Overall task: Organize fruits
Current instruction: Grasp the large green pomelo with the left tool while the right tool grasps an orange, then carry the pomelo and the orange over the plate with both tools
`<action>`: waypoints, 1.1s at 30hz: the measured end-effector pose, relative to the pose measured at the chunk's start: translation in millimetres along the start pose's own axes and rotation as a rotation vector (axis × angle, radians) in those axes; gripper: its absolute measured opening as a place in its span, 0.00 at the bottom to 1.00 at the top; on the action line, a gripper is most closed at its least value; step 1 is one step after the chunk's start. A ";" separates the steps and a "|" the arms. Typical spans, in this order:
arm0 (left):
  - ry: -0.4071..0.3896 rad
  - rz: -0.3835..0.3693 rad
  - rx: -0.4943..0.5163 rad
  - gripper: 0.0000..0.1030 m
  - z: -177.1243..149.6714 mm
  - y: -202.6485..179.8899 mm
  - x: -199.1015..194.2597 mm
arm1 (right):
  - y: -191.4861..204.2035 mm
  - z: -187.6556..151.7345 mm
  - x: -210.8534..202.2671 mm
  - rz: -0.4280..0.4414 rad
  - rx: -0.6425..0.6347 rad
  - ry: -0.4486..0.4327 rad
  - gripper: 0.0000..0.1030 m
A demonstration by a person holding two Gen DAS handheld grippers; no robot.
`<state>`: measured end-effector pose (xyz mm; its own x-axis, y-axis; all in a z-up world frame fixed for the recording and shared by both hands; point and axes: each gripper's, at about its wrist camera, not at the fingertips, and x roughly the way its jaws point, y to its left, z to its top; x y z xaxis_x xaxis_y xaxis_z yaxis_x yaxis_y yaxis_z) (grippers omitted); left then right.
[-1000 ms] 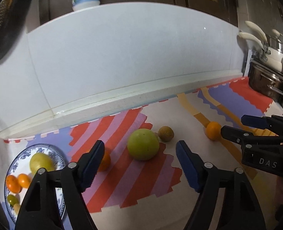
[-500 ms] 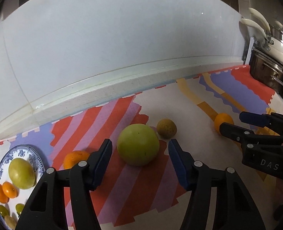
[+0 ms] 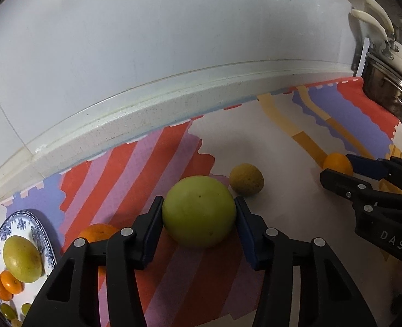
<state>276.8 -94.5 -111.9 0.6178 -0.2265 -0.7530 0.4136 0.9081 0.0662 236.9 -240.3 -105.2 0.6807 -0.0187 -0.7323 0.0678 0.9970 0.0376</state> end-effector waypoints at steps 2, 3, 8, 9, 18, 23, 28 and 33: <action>-0.001 -0.002 -0.003 0.48 -0.3 0.5 0.0 | 0.9 1.4 0.0 0.004 -0.001 0.003 0.40; -0.001 -0.003 -0.004 0.48 -0.5 0.7 0.0 | 1.9 2.1 0.2 0.004 -0.005 0.006 0.36; -0.005 0.009 -0.005 0.48 -1.9 0.0 -1.0 | 2.2 4.5 -1.6 0.002 -0.009 0.007 0.34; -0.007 0.010 -0.008 0.48 -2.5 0.2 -2.1 | 1.8 4.5 -1.9 0.001 -0.010 0.007 0.34; -0.073 0.004 -0.036 0.48 -2.0 1.1 -35.7 | 5.5 9.1 -20.8 0.031 -0.038 -0.023 0.33; -0.114 -0.001 -0.064 0.48 -5.9 2.6 -61.3 | 14.3 12.7 -41.2 0.062 -0.056 -0.052 0.33; -0.142 0.001 -0.096 0.48 -12.1 5.5 -84.3 | 28.3 14.8 -64.8 0.093 -0.080 -0.091 0.33; -0.167 0.020 -0.121 0.48 -15.4 14.9 -109.5 | 45.3 14.4 -86.9 0.124 -0.114 -0.126 0.33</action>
<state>205.1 -50.7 -38.6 0.7318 -0.2542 -0.6323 0.3231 0.9464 -0.0065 191.3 -194.6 -30.0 0.7652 0.1021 -0.6357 -0.0997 0.9942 0.0397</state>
